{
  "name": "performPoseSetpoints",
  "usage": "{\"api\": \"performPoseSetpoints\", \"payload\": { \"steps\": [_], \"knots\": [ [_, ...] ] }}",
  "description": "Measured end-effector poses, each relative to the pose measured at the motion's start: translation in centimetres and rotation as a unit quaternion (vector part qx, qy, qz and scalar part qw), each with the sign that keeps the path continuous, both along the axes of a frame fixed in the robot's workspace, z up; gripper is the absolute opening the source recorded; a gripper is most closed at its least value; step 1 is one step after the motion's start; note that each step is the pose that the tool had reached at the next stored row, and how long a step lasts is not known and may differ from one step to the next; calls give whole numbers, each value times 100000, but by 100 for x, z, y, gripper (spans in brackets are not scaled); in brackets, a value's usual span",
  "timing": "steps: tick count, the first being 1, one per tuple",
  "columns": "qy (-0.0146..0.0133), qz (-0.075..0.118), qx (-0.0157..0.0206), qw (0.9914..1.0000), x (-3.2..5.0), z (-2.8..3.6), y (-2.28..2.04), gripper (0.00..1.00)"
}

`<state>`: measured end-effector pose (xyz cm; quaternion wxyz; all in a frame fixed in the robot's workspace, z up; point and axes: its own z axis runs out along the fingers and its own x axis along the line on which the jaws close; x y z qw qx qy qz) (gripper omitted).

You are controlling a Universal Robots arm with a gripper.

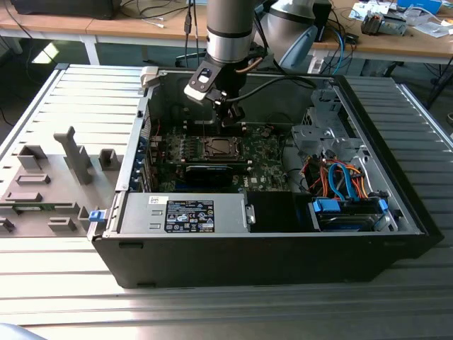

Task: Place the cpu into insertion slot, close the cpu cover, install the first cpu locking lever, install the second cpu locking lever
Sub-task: 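Install the first cpu locking lever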

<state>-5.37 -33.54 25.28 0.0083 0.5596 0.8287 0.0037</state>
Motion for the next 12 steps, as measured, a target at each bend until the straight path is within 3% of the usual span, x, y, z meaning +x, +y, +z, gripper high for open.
{"api": "performPoseSetpoints", "payload": {
  "steps": [12],
  "knots": [
    [0, 1807, 0, 99984, 0, 0, 0, 11]
  ]
}}
